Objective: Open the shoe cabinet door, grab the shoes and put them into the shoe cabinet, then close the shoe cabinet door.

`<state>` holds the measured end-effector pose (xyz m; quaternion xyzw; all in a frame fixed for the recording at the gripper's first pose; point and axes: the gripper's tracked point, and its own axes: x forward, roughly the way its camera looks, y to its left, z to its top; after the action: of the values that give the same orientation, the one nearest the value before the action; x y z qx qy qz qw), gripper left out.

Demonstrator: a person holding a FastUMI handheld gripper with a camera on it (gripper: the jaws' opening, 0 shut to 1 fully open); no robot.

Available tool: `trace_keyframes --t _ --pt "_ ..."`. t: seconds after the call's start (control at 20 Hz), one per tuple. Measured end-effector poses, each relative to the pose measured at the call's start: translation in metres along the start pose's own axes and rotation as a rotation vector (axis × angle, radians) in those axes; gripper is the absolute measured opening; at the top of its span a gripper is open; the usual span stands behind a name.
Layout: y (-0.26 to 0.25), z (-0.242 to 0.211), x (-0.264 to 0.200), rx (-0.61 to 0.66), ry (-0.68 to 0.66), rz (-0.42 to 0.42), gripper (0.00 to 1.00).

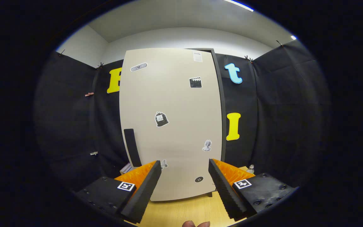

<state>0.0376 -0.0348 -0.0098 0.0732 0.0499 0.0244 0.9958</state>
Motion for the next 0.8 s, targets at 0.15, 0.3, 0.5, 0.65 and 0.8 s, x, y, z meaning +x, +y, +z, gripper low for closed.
trace_keyframes --t 0.15,0.3,0.5,0.65,0.8 --pt "-0.0013 0.0030 -0.0003 0.008 -0.007 -0.003 0.98" --pt "-0.0009 0.0036 -0.0006 0.006 -0.010 -0.003 0.98" --pt "0.0001 0.0028 -0.0017 0.008 -0.008 0.000 0.98" --pt "0.0009 0.0041 -0.0011 0.007 -0.010 0.001 0.98" --pt "0.0032 0.0034 -0.0014 0.010 -0.008 0.005 0.98"
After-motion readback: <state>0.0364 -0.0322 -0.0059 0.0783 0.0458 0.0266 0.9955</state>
